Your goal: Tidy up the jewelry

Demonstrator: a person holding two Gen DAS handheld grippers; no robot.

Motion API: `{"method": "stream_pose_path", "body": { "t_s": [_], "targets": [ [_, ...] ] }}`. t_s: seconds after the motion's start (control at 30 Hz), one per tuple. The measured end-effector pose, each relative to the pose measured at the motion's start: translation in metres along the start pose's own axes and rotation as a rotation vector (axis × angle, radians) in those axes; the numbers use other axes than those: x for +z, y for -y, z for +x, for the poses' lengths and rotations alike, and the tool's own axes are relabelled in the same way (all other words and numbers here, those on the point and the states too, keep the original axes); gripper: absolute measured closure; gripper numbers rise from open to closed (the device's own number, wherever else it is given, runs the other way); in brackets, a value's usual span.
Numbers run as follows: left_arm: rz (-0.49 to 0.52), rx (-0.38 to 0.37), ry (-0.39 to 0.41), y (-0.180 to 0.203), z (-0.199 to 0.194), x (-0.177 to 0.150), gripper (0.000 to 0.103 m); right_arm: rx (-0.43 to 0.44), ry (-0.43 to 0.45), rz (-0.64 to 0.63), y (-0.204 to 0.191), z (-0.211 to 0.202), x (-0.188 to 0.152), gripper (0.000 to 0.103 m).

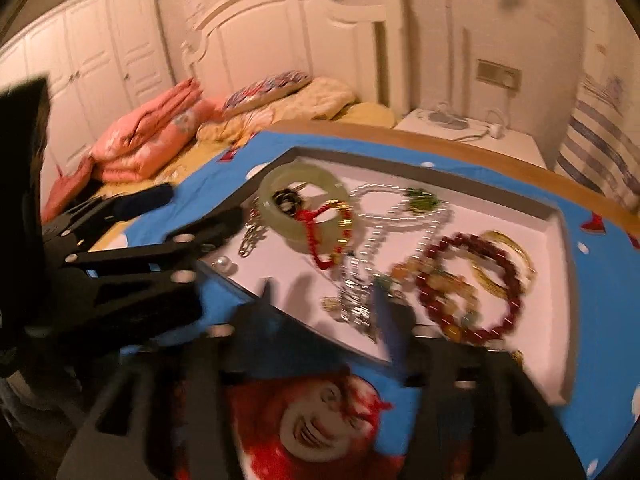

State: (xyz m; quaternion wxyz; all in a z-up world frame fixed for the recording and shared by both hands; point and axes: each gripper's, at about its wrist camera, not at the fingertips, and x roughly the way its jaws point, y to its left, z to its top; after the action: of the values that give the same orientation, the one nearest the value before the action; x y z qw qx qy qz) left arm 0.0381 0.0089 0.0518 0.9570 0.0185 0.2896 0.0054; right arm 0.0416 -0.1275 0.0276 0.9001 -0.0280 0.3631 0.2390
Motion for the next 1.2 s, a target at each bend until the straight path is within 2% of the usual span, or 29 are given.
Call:
{"method": "stream_pose_path", "body": {
  "t_s": [0.03, 0.07, 0.13, 0.2, 0.33, 0.57, 1.2],
  "targets": [
    [-0.01, 0.004, 0.025, -0.001, -0.006, 0.0, 0.002, -0.009, 0.028, 0.02, 0.004, -0.009, -0.003, 0.024],
    [-0.023, 0.0, 0.057, -0.002, -0.013, 0.0, 0.002, -0.024, 0.053, 0.04, 0.007, -0.018, -0.006, 0.023],
    [-0.033, -0.015, 0.071, -0.001, -0.02, 0.0, 0.002, -0.06, 0.07, 0.079, 0.012, -0.029, -0.011, 0.017],
    [-0.011, -0.04, 0.062, 0.006, -0.023, -0.001, 0.002, -0.115, 0.087, 0.132, 0.018, -0.038, -0.019, 0.017],
    [0.074, -0.02, 0.028, 0.025, -0.022, -0.009, 0.002, -0.194, 0.125, 0.195, 0.027, -0.045, -0.025, 0.017],
    [0.053, -0.051, 0.039, 0.022, -0.024, -0.015, 0.002, -0.291, 0.142, 0.251, 0.036, -0.043, -0.027, 0.017],
    [0.061, -0.075, 0.062, 0.023, -0.03, -0.017, 0.002, -0.308, 0.145, 0.257, 0.037, -0.044, -0.029, 0.017]
  ]
}}
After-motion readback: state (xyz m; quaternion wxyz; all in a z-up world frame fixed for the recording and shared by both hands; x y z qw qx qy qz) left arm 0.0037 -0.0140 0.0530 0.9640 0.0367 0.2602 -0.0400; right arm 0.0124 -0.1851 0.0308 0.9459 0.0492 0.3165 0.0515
